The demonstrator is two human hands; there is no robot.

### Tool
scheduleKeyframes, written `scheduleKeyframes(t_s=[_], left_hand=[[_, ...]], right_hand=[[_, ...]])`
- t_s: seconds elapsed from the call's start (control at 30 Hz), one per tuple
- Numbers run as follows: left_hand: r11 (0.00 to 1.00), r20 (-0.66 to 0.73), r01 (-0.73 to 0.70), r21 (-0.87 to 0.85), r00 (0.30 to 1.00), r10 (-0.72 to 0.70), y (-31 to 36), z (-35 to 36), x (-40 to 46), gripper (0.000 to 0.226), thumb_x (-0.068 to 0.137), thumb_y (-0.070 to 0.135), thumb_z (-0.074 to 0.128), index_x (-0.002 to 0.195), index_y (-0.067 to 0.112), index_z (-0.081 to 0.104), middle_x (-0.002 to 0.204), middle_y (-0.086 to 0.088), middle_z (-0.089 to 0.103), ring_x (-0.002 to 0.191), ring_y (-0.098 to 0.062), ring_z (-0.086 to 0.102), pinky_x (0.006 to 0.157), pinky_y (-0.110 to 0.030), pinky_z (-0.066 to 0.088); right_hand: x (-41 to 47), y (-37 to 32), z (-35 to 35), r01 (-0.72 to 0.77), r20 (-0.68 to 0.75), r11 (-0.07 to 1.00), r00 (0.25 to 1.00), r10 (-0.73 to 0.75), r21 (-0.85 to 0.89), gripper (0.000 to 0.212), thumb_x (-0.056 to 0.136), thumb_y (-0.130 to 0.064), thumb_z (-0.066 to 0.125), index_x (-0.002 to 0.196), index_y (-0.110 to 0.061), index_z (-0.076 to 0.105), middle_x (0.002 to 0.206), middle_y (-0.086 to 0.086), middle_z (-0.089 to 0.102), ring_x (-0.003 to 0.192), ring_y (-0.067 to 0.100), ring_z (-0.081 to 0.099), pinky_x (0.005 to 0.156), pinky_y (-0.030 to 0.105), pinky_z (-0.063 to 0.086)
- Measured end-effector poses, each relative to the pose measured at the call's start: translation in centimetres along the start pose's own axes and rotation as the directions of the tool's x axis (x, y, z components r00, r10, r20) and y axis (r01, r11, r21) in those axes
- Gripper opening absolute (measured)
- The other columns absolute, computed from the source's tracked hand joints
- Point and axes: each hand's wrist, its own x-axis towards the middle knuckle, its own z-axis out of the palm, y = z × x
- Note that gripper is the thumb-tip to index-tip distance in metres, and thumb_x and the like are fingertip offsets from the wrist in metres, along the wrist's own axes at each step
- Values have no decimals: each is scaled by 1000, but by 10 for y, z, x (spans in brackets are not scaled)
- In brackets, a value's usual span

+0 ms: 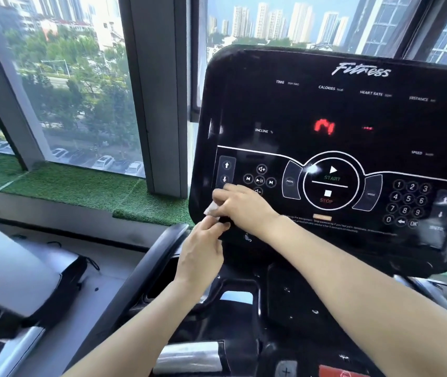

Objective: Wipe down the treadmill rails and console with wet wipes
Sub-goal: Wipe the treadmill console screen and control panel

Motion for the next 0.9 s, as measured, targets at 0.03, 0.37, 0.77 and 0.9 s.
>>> scheduleKeyframes(t_s=[0.03,0.37,0.77,0.9], left_hand=[[1000,-3,-8,-5,1000,8,0,1,-2,48,77,-12,50,115,12,67,116,1,60,101,-22,58,78,-25,45],[994,-21,-45,96,999,48,19,8,-8,54,71,-14,54,120,9,62,112,0,56,102,-19,53,90,-31,47],[959,139,-239,153,966,218,58,43,1,49,70,-8,59,112,15,68,98,8,58,95,-12,43,68,-33,55],[957,122,-242,162,967,224,58,42,2,46,67,-7,63,106,16,71,90,9,58,88,-14,48,59,-30,54]], right_hand=[[-8,5,1,9,1,1000,1000,-9,-21,20,55,-12,80,69,-25,73,70,-3,55,64,19,54,56,24,48],[-107,45,-21,6,18,1000,1000,-7,9,37,80,-24,41,78,-29,78,70,-7,53,62,16,52,57,21,46],[-214,80,-51,-135,89,988,986,141,-72,36,72,-11,46,74,-27,78,69,-6,55,57,16,53,63,18,32],[-214,79,-46,-196,60,977,978,201,-82,27,57,-5,59,64,-26,75,70,-8,55,59,15,54,58,17,40]])
